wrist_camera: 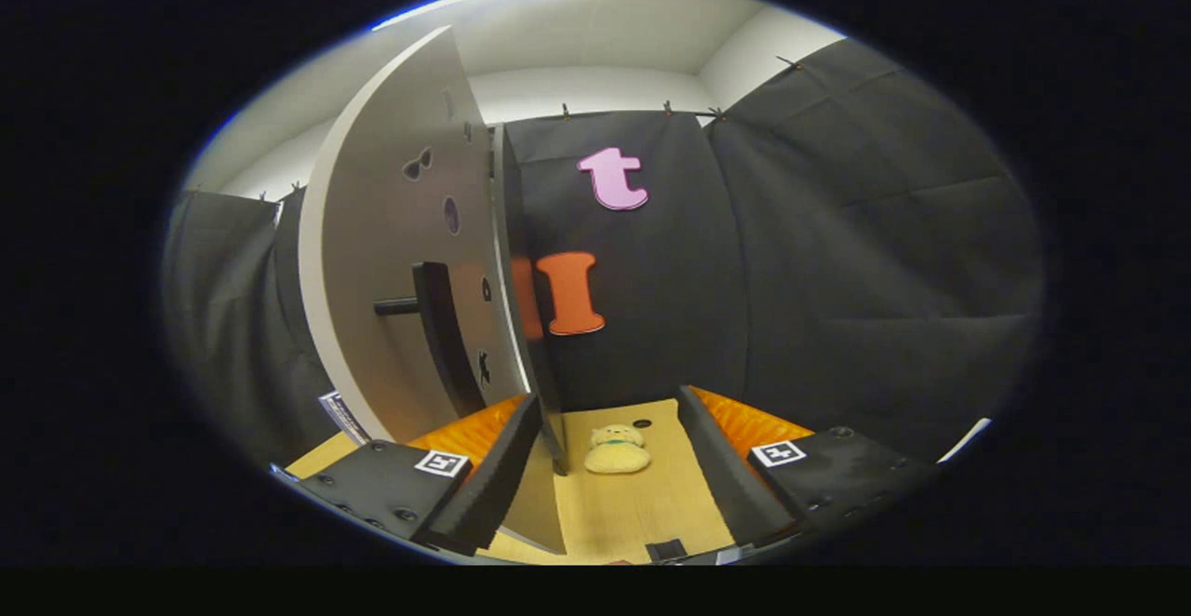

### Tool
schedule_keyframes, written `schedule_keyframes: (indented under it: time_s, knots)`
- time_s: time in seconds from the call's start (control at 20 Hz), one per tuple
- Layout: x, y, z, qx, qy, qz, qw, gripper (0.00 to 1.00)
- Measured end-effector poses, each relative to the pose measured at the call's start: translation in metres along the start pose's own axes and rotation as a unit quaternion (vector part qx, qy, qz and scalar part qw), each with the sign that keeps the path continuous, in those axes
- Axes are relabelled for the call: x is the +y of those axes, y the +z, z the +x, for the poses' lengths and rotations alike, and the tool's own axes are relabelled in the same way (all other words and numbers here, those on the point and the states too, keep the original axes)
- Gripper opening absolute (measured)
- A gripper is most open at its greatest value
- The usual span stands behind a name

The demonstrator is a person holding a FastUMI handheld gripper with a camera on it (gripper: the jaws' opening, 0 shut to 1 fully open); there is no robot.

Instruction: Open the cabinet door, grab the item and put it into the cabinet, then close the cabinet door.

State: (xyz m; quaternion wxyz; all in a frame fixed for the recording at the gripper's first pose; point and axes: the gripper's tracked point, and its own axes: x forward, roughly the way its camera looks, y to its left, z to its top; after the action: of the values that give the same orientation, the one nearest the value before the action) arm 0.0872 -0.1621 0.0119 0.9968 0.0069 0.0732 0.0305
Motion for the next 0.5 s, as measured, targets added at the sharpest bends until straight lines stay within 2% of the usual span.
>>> schedule_keyframes:
  time_s: [0.5]
  knots:
    - [0.012,0.004,-0.013,-0.023,-0.078,-0.038,0.996,0.95]
